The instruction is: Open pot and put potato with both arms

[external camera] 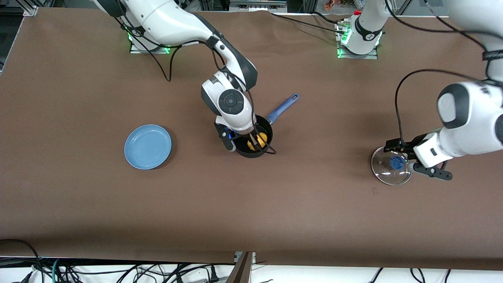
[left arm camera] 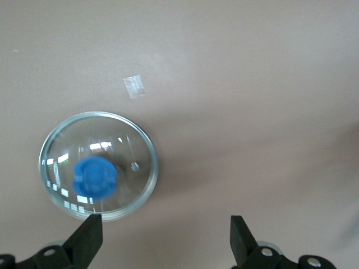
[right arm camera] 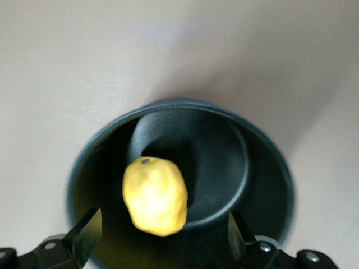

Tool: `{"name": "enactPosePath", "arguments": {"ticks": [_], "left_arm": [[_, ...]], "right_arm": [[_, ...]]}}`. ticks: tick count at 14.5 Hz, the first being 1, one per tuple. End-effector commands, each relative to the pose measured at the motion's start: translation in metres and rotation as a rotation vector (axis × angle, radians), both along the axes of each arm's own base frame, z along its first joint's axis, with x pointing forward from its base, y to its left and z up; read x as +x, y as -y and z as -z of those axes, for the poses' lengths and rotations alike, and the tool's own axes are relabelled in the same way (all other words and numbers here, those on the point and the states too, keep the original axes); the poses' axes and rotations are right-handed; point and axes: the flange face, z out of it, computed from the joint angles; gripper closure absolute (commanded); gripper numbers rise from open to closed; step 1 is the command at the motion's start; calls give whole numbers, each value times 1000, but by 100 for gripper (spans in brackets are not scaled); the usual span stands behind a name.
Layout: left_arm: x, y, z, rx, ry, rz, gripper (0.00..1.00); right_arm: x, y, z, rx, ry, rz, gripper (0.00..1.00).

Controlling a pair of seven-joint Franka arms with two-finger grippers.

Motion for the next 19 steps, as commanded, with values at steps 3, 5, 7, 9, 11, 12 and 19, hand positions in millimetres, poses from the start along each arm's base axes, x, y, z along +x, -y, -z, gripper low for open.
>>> {"name": "enactPosePath", "arguments": {"ticks": [3,5,7,9,11,12,19], "left_arm": [[-29,31,-114,77,-23,-128,0],[-33,24,-151,124,-14,-123,0],[-40,17,-179,129,-14,-131,0],[-44,16,-195,129,-6,-133,0],[-46,16,-194,121,-29,-155,0],[-46,14,-195,122,-32,-193,0],[-46,12,-195,130,-35,-233,0]], "right_arm": [[10,70,-122,-109,0,-197,0],[24,122,-155,-155,-27,-325,0],[44,184,-191,-168,-13,-449,0],[58,249,-218,-169,-10,-545,0],[66,309,-234,-133,0,-658,0],[69,338,-239,-117,3,-699,0],[46,471,-260,6,51,-1006,0]]}}
